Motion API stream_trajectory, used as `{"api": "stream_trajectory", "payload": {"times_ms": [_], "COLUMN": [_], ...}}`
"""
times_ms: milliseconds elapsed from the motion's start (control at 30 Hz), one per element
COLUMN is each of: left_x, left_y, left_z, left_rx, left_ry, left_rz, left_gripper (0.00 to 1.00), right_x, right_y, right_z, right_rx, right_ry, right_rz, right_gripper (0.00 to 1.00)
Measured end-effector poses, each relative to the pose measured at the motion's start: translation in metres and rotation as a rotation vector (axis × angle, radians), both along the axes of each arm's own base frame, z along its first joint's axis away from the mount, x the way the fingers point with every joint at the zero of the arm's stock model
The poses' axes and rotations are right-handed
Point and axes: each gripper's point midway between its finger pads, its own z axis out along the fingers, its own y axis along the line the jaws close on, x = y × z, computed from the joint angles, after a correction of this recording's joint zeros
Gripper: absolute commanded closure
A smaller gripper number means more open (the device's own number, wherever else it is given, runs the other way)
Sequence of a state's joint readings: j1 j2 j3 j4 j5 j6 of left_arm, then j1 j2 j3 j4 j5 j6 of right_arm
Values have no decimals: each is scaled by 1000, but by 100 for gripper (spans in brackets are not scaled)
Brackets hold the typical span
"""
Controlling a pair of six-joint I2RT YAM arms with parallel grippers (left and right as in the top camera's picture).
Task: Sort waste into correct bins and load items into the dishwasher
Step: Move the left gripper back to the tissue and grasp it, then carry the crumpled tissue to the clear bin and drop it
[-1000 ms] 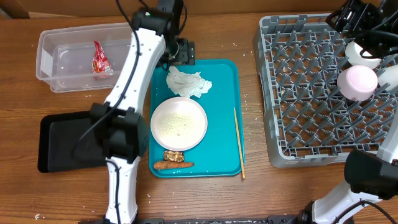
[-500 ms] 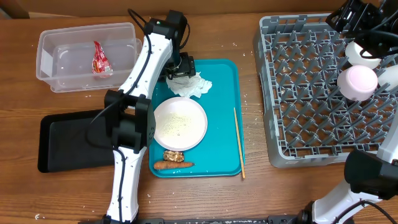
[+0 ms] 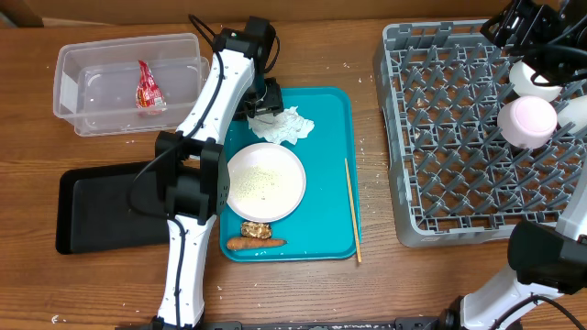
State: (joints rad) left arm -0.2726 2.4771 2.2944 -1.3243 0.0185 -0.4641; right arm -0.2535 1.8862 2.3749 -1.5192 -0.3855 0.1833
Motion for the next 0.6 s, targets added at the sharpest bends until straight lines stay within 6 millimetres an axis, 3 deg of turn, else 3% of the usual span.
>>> {"api": "stream_trajectory", "payload": {"times_ms": [467,533,600], "left_x": [-5,-9,-11], "left_y": [1,2,3], "left_z": [-6,-10,-13], "left_rx": [6,10,13], "left_ry": [20,37,46], "left_rz": [0,0,0], "left_gripper": [35,38,48], "right_x": [0,0,0], "right_y": [0,0,0], "right_z": [0,0,0], "right_rx": [0,0,0], "right_ry": [0,0,0], "right_rz": [-1,-1,-1], "right_gripper": [0,0,0]}}
